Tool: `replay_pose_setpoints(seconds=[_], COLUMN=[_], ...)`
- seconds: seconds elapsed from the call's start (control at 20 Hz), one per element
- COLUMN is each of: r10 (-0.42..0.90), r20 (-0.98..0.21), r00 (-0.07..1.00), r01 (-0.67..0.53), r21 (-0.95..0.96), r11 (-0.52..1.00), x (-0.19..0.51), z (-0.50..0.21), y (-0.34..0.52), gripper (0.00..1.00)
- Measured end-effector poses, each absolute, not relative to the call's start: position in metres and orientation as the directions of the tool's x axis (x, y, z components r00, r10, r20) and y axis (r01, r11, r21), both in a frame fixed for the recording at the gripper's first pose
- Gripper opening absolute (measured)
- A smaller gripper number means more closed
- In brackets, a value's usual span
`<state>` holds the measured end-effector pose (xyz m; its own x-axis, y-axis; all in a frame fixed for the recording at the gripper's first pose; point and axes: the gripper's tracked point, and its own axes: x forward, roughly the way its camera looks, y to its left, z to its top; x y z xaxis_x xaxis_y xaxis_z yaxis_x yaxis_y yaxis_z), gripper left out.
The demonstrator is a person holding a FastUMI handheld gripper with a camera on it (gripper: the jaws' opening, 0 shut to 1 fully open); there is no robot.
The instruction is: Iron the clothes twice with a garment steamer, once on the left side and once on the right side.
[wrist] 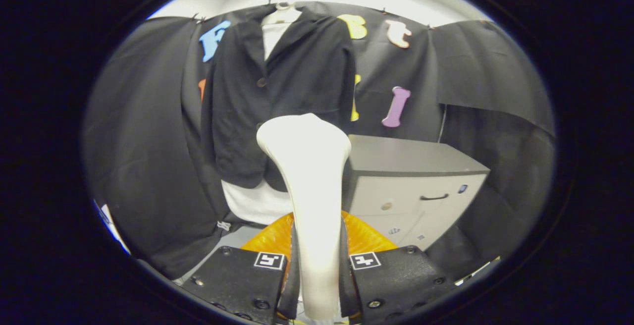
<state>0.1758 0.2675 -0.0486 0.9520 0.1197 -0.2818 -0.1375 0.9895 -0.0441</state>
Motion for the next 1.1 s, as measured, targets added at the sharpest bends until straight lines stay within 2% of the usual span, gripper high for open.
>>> replay_pose_setpoints(seconds=[0.25,0.55,0.85,1.1], r10=[0.09,0.06,0.043,0.025], r20=[-0.198,-0.154,-0.115,-0.08], r00=[0.976,0.986,0.992,0.996], r01=[-0.093,-0.057,-0.038,-0.025], r21=[-0.006,0.023,0.051,0.009], r11=[0.996,0.998,0.998,1.0], x=[0.104,0.023,-0.019,-0.024], z=[-0.033,-0.021,-0.016,-0.016], y=[0.15,0.033,-0.025,-0.023], gripper=[0.35,0.35,0.35,0.35])
